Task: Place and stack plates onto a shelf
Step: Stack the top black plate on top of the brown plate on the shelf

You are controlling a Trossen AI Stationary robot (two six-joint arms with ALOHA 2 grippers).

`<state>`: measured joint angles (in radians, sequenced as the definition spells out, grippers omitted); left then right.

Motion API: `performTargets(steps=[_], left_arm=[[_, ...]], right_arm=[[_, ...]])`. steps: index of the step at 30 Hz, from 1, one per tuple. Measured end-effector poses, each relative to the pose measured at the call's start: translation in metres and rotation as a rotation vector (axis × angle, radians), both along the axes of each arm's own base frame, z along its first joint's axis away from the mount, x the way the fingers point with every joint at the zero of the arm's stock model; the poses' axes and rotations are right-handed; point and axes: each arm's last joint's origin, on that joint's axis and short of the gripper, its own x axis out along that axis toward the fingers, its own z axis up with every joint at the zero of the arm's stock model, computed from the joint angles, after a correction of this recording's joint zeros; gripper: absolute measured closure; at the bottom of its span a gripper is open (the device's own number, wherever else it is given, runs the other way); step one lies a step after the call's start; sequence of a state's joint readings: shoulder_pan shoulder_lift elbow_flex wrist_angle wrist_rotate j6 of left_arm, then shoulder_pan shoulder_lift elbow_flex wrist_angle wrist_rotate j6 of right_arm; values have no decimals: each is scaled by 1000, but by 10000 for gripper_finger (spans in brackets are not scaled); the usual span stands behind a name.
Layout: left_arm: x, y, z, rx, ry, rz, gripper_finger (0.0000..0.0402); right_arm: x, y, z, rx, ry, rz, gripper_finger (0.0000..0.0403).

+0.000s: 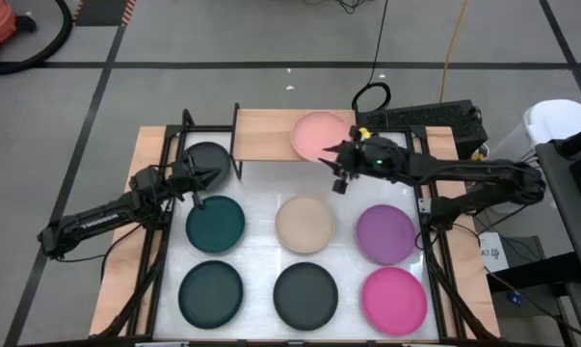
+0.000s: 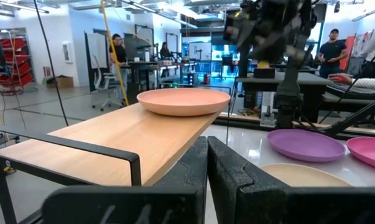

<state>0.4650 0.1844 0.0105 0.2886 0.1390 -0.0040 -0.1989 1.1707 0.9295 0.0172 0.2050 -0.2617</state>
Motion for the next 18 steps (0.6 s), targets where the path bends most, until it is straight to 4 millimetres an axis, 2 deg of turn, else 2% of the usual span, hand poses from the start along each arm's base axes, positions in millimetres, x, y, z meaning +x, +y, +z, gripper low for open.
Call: performTargets(steps=[5, 11, 15, 18], left_arm=[[0, 0, 0, 0, 1, 0, 387], [0, 0, 0, 0, 0, 0, 387], [0, 0, 0, 0, 0, 0, 387], [0, 0, 0, 0, 0, 0, 387]], right_arm=[[-17, 14, 24, 28, -133, 55, 286], [-32, 29, 39, 118, -222, 199, 286], [-35, 41, 38, 209, -242, 299, 286], [-34, 53, 23, 264, -205, 368, 286]])
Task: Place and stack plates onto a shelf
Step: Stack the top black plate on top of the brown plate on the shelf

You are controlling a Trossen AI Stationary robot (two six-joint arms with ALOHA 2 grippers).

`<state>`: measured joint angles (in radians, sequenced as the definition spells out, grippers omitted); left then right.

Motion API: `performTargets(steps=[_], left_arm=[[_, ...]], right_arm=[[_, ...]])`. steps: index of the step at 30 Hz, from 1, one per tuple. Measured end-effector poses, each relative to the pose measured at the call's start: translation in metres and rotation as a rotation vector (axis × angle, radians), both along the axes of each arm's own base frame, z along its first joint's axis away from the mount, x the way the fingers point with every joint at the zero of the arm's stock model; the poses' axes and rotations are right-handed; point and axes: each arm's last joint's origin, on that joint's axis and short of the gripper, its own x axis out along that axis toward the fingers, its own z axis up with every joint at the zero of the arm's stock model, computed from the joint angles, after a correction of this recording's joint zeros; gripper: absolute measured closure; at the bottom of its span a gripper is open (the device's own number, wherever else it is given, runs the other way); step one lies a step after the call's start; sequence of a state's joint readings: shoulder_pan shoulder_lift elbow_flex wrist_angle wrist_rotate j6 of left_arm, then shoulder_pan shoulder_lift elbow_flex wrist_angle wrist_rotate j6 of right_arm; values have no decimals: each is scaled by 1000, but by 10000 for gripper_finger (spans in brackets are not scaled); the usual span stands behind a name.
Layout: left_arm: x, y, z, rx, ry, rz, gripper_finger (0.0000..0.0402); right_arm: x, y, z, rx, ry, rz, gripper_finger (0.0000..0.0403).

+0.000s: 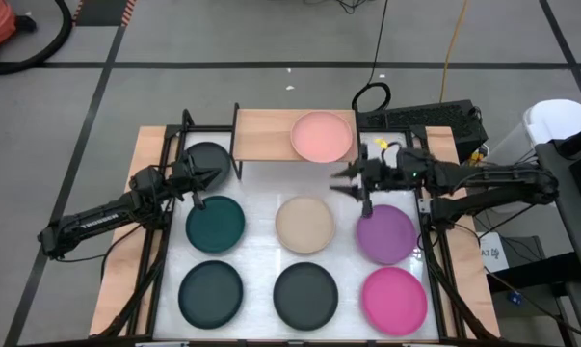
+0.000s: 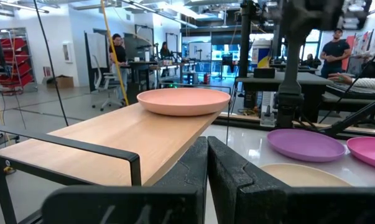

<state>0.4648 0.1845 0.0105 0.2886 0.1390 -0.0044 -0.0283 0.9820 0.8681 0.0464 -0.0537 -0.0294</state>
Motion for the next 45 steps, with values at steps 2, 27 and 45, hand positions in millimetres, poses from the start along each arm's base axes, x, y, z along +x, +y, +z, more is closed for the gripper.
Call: performTargets(steps=[2, 27, 45], left_arm=[[0, 0, 0, 0, 0, 0, 387], [0, 0, 0, -54, -18, -7, 387], [0, 0, 2, -107, -53, -6, 387]], right_arm=[[1, 7, -15, 17, 19, 30, 287], [-12, 42, -84, 53, -158, 29, 287], [-12, 43, -79, 46, -202, 40, 287]])
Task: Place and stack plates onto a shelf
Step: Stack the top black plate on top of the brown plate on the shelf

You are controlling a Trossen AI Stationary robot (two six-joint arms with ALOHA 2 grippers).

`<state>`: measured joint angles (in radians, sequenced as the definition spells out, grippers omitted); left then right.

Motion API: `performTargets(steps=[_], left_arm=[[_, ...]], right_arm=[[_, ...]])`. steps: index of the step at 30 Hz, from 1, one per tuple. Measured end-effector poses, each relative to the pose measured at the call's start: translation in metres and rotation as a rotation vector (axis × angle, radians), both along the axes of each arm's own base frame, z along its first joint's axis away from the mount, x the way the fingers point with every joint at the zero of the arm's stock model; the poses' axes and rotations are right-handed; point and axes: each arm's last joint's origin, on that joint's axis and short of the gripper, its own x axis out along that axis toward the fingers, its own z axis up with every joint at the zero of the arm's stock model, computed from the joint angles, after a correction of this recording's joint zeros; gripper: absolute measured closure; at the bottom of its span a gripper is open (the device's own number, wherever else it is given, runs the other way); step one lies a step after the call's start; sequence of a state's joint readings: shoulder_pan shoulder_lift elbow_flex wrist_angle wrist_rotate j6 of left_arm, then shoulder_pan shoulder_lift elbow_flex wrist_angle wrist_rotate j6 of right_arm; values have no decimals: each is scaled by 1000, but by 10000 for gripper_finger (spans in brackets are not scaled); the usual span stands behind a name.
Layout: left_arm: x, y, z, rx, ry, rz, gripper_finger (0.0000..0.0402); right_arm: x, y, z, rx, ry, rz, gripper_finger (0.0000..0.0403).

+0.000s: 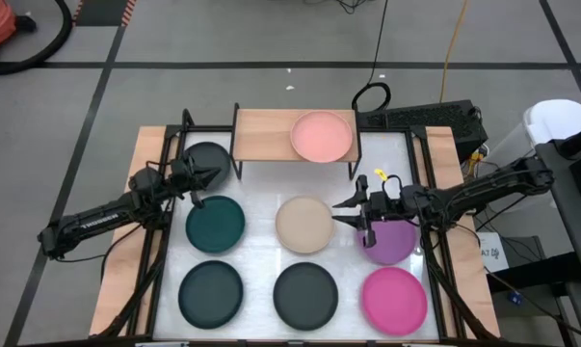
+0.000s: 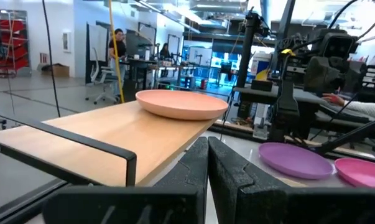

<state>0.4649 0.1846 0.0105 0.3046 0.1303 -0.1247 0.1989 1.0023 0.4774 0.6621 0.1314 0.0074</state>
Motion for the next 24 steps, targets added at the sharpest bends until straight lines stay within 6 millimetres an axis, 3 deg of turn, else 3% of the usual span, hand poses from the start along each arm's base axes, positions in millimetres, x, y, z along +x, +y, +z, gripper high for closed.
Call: performTargets(steps=[5, 13, 17, 20, 24], left_arm=[[-1, -1, 12, 15, -43, -1, 387], [-14, -11, 107, 97, 10, -30, 387], [-18, -15, 145, 44, 129, -25, 387], [-22, -18, 185, 38, 156, -7, 387], [-17, -17, 212, 29, 321, 91, 387]], right_arm=[[0, 0, 0, 0, 0, 0, 287], [0, 0, 1, -18, -10, -2, 287], [0, 0, 1, -20, -9, -1, 287], [0, 0, 1, -20, -9, -1, 287], [0, 0, 1, -17, -9, -1, 287]])
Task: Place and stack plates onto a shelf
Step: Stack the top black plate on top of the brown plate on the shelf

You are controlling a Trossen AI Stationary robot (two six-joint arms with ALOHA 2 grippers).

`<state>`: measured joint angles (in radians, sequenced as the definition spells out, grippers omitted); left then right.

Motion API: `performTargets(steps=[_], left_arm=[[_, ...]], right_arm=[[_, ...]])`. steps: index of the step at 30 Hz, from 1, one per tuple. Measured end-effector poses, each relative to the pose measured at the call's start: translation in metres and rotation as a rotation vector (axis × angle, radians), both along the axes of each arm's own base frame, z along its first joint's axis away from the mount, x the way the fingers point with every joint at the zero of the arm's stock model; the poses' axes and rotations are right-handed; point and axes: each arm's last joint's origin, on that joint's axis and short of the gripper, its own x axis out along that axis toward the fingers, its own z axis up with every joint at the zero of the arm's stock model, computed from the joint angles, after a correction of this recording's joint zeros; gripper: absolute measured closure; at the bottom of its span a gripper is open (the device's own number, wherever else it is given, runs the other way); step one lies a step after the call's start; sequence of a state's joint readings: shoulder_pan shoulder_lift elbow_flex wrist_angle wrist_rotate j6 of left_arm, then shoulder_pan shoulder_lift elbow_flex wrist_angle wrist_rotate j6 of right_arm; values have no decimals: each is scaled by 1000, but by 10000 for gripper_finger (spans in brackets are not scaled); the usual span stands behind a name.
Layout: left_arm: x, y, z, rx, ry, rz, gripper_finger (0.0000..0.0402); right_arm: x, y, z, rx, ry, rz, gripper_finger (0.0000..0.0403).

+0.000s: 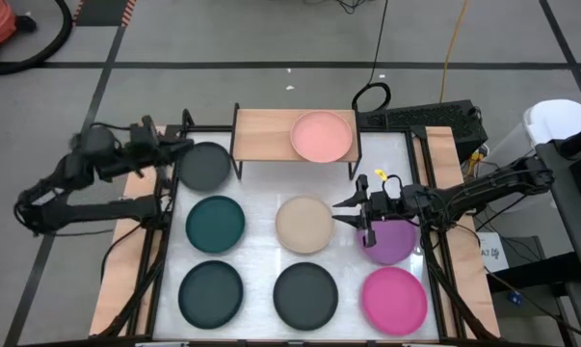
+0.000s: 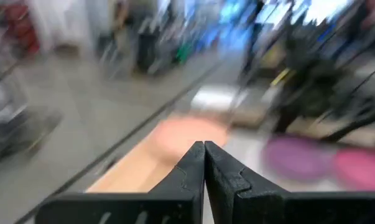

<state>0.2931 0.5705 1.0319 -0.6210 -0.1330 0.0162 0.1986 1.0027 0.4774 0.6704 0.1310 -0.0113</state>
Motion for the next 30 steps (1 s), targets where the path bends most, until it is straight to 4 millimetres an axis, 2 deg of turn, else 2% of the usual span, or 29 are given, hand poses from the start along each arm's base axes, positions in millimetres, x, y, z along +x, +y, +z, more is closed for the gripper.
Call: performTargets(steps=[4, 7, 11, 16, 20, 24, 30], left_arm=[[19, 9, -13, -34, 337, 147, 387], [37, 15, -39, -86, 607, 163, 387], [62, 20, -74, -207, 841, 140, 387], [86, 26, -118, -264, 998, 134, 386], [91, 29, -145, -259, 1086, 156, 374], [93, 33, -151, -189, 1048, 286, 362], [88, 30, -150, -189, 943, 245, 361]], right_arm=[[0, 0, 0, 0, -3, 0, 287], [0, 0, 0, 3, -2, 1, 287], [0, 0, 0, 3, 1, 1, 287], [0, 0, 0, 5, 1, 1, 287], [0, 0, -2, 11, 23, 3, 287], [0, 0, -3, 9, 26, 3, 287], [0, 0, -3, 14, 30, 2, 287]])
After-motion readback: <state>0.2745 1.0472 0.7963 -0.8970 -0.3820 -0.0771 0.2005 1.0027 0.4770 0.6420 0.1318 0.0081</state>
